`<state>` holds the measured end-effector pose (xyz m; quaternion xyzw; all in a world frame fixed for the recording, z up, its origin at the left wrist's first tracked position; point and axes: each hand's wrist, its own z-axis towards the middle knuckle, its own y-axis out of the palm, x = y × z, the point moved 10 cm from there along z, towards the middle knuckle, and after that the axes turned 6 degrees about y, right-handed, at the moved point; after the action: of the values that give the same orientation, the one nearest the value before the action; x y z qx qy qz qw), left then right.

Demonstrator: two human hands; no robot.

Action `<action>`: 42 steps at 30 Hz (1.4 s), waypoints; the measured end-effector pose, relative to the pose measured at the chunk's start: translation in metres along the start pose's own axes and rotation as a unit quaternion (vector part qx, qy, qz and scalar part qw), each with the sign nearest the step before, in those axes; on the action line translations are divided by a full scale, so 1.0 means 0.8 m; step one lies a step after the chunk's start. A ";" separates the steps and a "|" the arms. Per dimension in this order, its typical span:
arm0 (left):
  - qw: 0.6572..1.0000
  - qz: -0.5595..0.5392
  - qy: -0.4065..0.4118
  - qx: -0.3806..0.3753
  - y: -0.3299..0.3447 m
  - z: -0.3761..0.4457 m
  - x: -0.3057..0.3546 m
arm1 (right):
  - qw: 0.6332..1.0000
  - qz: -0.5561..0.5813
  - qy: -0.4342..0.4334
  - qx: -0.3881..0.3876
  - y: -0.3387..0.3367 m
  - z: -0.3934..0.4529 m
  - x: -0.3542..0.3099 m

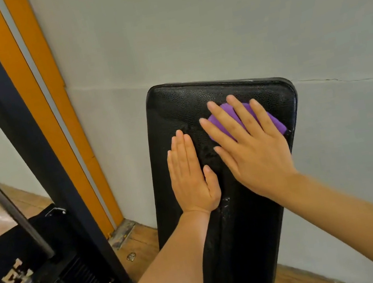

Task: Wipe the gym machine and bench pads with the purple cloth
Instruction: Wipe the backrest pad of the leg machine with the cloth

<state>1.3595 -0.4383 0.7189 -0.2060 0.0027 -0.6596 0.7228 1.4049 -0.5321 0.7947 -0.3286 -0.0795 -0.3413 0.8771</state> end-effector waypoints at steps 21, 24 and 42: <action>1.000 -0.002 0.010 -0.024 0.003 -0.002 -0.001 | 1.000 0.000 -0.001 0.029 0.010 -0.088 -0.015; 1.000 0.000 0.014 -0.025 0.005 -0.002 0.000 | 1.000 -0.008 -0.002 -0.001 0.015 -0.115 -0.007; 0.999 0.002 0.018 -0.029 0.006 0.000 0.001 | 0.997 -0.020 0.000 -0.070 0.031 -0.159 -0.017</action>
<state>1.3641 -0.4391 0.7179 -0.2153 0.0352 -0.6611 0.7178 1.4003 -0.5914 0.6787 -0.3872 -0.0625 -0.3635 0.8450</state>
